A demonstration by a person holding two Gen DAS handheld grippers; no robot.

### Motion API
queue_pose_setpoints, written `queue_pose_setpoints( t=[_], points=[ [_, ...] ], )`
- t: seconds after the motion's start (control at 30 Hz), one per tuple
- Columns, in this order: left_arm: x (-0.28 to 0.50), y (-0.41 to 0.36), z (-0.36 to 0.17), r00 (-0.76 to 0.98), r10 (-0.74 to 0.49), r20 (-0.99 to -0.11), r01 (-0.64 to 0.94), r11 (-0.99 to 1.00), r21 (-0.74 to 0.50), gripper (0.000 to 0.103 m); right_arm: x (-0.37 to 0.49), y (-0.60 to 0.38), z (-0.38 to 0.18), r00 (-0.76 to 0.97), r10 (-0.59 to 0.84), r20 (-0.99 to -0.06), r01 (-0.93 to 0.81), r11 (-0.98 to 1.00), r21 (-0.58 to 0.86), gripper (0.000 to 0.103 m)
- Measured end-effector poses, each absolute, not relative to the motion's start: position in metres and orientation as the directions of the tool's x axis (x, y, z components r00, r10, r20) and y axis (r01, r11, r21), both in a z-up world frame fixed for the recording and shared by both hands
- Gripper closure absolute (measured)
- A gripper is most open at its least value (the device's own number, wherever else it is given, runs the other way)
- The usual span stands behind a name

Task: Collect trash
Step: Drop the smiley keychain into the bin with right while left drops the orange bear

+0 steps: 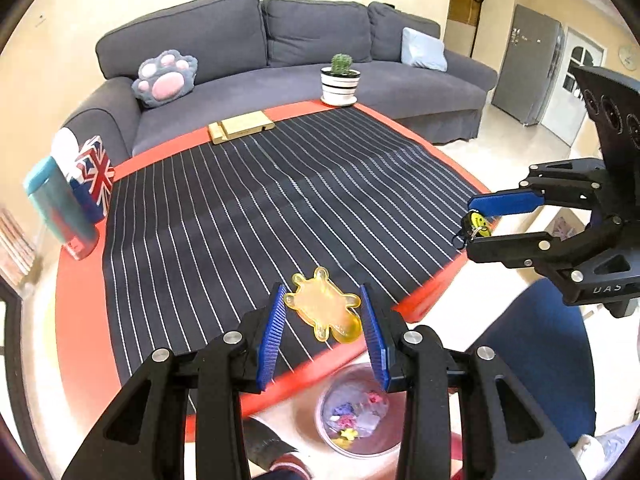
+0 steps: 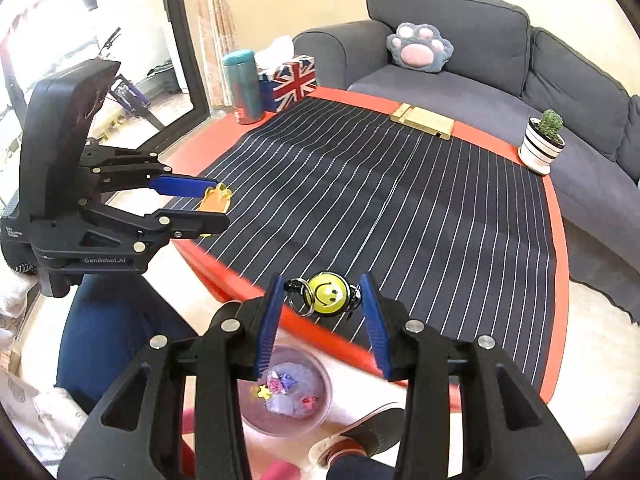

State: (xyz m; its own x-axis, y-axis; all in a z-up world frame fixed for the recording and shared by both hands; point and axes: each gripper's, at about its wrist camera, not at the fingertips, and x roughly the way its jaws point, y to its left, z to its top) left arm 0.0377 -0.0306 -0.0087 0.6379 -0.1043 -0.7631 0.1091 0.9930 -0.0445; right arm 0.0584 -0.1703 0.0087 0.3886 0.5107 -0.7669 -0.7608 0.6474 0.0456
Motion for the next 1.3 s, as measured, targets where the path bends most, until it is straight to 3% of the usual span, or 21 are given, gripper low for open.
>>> queue_pose_setpoints(
  t=[0.73, 0.77, 0.83, 0.93, 1.3],
  points=[
    [-0.036, -0.048, -0.024, 0.632, -0.159, -0.759, 0.119, 0.987, -0.108, 0.066, -0.015, -0.180, -0.031, 0.268, 0.546, -0.794, -0.790, 0.596, 0.144, 0.063],
    [-0.036, -0.048, -0.025, 0.630, -0.160, -0.760, 0.118, 0.987, -0.110, 0.066, -0.014, -0.179, -0.032, 0.266, 0.546, -0.795, -0.788, 0.598, 0.147, 0.060],
    [-0.036, -0.047, -0.024, 0.631, -0.160, -0.759, 0.115, 0.987, -0.113, 0.066, -0.012, -0.180, -0.031, 0.272, 0.554, -0.787, -0.782, 0.603, 0.155, 0.030],
    [-0.036, -0.046, -0.024, 0.633, -0.156, -0.758, 0.112, 0.988, -0.110, 0.066, -0.009, -0.181, -0.030, 0.289, 0.548, -0.785, -0.770, 0.621, 0.150, 0.019],
    [-0.039, -0.051, -0.026, 0.619, -0.173, -0.766, 0.130, 0.984, -0.117, 0.066, -0.004, -0.192, -0.029, 0.324, 0.522, -0.789, -0.731, 0.667, 0.141, 0.011]
  ],
)
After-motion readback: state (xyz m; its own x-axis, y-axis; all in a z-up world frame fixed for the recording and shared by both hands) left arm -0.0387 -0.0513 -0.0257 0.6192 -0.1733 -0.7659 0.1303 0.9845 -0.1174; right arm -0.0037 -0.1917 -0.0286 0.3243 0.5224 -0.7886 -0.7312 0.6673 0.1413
